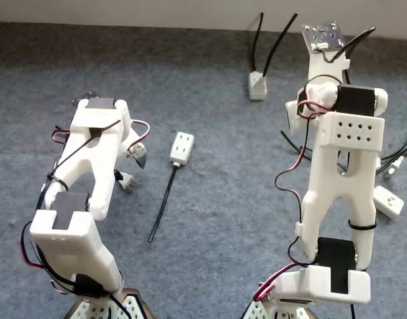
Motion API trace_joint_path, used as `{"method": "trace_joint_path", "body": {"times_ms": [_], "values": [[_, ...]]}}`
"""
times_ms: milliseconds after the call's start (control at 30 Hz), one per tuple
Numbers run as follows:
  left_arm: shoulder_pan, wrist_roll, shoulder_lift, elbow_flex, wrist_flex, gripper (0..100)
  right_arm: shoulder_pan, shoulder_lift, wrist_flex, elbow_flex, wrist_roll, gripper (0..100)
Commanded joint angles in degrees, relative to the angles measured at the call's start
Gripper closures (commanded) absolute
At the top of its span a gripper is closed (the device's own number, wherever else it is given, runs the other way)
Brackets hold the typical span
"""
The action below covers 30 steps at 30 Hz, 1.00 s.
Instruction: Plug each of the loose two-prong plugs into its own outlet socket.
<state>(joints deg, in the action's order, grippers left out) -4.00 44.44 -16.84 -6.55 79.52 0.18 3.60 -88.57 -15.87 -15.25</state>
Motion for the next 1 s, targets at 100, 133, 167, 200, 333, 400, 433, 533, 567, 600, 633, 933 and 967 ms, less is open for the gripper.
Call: {"method": "trace_joint_path", "body": {"times_ms": [100, 133, 167, 200, 333, 400, 433, 533, 567, 600, 633, 933, 967], "values": [[-0.2, 8.0, -0.7, -4.2, -9.3, 79, 0.5, 2.4, 4.0, 3.7, -0.9, 75.3], [-0.8, 8.4, -0.9, -4.9, -10.1, 79, 0.6, 2.4, 5.2, 4.8, -0.9, 75.3], [-1.6, 8.7, -1.1, -5.1, -10.2, 79, 0.6, 2.5, 6.3, 5.8, -0.9, 75.3], [-2.3, 8.7, -1.1, -5.3, -10.1, 79, 0.6, 2.6, 7.2, 6.7, -0.9, 75.3], [-4.3, 8.4, -0.9, -5.8, -10.0, 79, 0.4, 2.9, 8.5, 8.4, -0.9, 75.3], [-4.9, 8.3, -0.9, -5.7, -8.2, 79, 0.4, 2.9, 8.5, 8.4, -0.9, 75.3], [-5.2, 8.3, -0.9, -5.5, -6.6, 79, 0.4, 2.9, 8.5, 8.4, -0.9, 75.3], [-6.7, 8.2, -0.9, -5.2, -4.5, 79, 0.4, 2.9, 8.5, 8.5, -0.9, 75.3], [-7.3, 8.2, -0.9, -5.3, -4.4, 79, 0.4, 2.9, 8.5, 8.5, -0.9, 75.3], [-8.0, 8.2, -0.9, -5.5, -4.4, 79, 0.4, 2.9, 8.5, 8.5, -0.9, 75.3], [-8.7, 8.2, -1.0, -5.7, -4.4, 79, 0.4, 2.9, 8.5, 8.5, -0.9, 75.3], [-10.7, 5.1, -1.5, -5.6, -4.7, 79, 0.3, 2.7, 8.5, 8.5, -0.6, 75.3], [-10.6, 5.1, -1.5, -5.7, -4.7, 79, 0.3, 2.7, 8.5, 8.5, -0.6, 75.3]]}}
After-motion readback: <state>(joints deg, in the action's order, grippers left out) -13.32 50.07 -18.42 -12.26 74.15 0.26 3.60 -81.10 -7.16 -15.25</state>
